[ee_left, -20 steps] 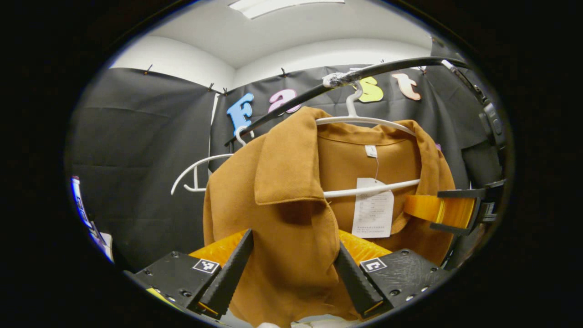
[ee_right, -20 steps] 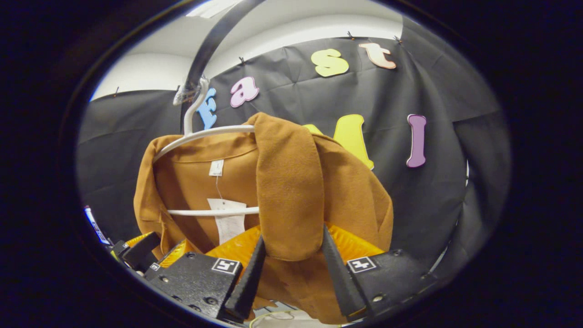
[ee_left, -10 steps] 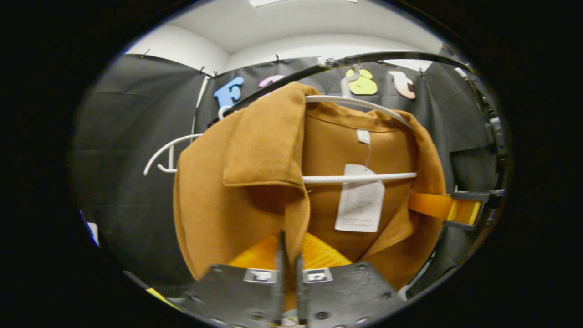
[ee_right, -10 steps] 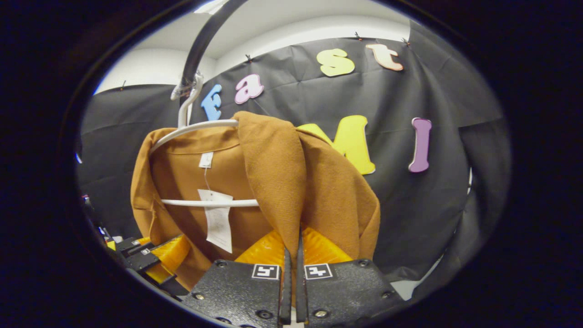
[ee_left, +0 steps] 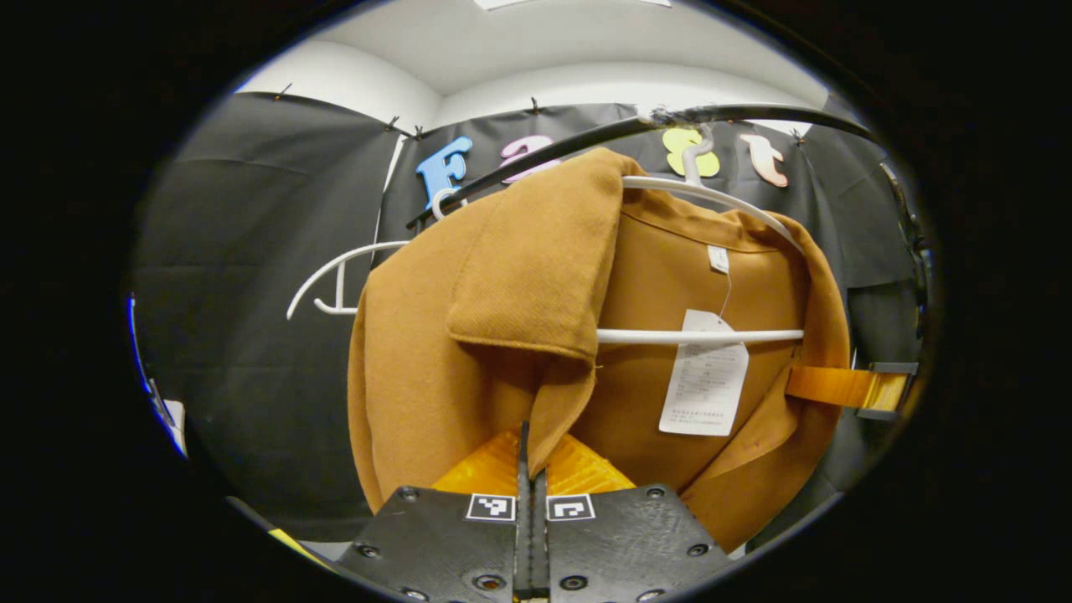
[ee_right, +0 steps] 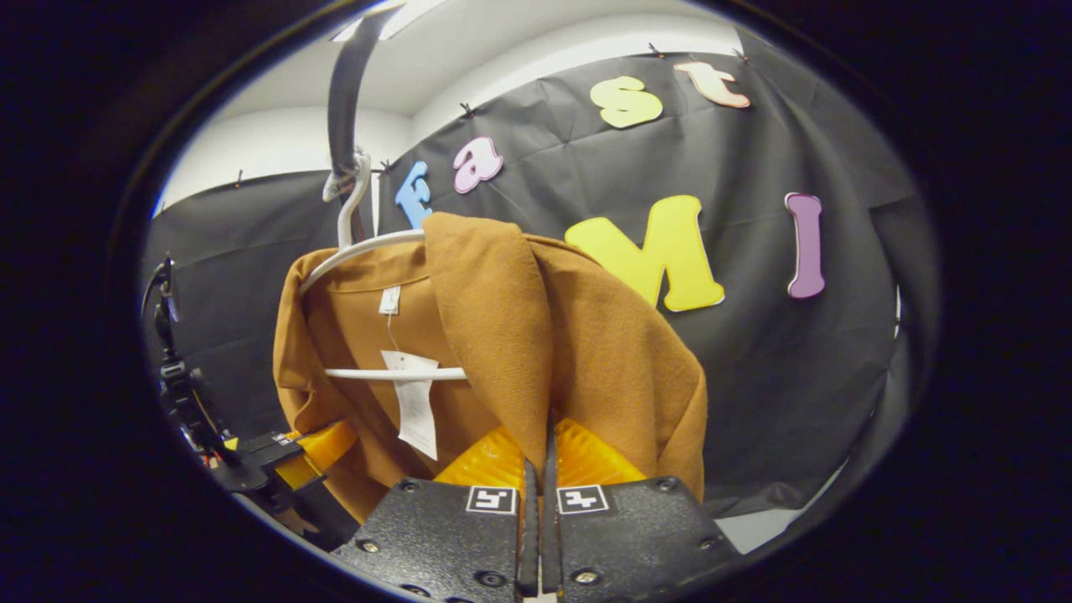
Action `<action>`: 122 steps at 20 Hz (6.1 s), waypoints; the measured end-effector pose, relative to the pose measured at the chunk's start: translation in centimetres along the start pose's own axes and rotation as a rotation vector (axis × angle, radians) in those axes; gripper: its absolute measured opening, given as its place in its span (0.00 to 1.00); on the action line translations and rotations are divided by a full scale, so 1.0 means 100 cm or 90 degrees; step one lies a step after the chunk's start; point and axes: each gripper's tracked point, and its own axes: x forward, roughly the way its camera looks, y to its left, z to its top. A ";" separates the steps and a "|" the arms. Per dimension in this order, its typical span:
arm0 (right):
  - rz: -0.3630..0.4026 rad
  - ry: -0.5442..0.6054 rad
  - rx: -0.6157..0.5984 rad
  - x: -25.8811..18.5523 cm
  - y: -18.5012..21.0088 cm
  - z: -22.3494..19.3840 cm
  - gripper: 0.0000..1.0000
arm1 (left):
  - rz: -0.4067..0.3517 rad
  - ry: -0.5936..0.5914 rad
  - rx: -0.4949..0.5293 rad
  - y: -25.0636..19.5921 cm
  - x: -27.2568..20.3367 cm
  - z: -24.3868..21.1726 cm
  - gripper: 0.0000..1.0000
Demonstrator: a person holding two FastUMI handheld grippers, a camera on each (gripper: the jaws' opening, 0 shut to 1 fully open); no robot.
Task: Grasp the clothes on the hanger with both hands and then place them into the laundry hamper below.
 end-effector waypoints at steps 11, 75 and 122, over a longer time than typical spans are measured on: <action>0.309 -0.046 0.212 -0.038 0.032 0.045 0.04 | -0.030 -0.065 -0.027 0.014 -0.019 0.065 0.00; 0.398 -0.217 0.552 -0.079 -0.095 0.168 0.04 | -0.283 0.044 -0.396 0.069 0.008 0.084 0.05; 0.289 -0.046 0.572 -0.041 -0.078 0.037 0.04 | -0.221 -0.011 -0.396 0.090 -0.005 0.085 0.00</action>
